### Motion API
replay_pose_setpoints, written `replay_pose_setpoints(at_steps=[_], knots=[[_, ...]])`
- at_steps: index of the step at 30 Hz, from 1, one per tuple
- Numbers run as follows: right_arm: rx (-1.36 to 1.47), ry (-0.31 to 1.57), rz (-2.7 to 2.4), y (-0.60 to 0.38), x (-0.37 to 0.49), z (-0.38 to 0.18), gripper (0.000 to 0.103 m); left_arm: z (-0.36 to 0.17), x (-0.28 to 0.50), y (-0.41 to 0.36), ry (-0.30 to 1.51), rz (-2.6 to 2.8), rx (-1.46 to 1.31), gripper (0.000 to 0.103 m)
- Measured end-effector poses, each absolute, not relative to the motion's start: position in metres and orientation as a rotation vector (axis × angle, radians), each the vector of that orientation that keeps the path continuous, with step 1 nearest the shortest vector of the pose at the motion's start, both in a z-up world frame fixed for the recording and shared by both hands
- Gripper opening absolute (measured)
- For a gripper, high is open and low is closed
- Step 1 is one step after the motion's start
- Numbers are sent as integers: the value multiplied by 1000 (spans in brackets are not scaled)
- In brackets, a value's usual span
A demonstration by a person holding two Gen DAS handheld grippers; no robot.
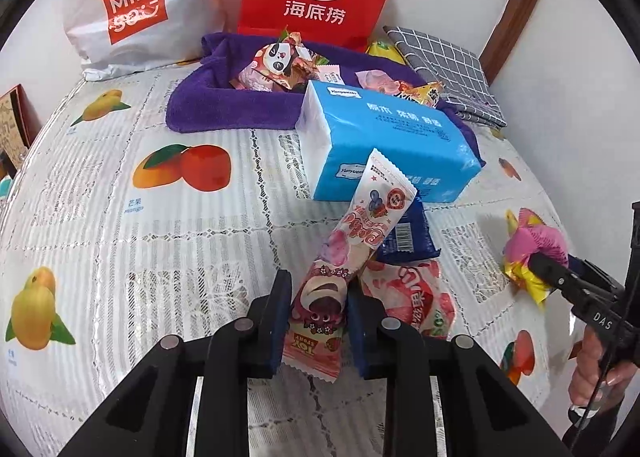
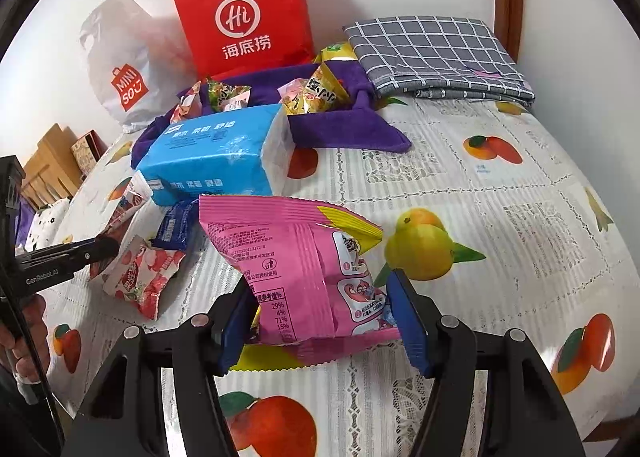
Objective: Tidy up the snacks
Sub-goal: 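Grasp large pink chip bag with right gripper while left gripper grasps pink candy stick, then carry pink chip bag with right gripper while left gripper carries candy stick to towel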
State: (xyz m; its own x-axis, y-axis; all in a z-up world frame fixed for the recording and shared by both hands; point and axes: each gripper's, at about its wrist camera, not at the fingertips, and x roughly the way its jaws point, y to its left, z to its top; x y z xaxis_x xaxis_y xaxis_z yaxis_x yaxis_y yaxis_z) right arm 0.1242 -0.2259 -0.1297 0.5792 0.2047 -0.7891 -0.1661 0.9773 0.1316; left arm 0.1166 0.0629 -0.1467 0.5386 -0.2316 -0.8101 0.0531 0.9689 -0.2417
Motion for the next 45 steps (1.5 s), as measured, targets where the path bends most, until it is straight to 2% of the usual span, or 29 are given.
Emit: replay_pose_setpoints(at_steps=[15,26,45], knots=[[57,845,243,-214,124,-87,64,-103,117,52,944,-247,-262,25],[45,813,275,-201,149,-49,64,-77,133,43,905,-245,-244,25],[61,773,275,-188,206,-16,64,-51,179,47,876,-230,-256,25]])
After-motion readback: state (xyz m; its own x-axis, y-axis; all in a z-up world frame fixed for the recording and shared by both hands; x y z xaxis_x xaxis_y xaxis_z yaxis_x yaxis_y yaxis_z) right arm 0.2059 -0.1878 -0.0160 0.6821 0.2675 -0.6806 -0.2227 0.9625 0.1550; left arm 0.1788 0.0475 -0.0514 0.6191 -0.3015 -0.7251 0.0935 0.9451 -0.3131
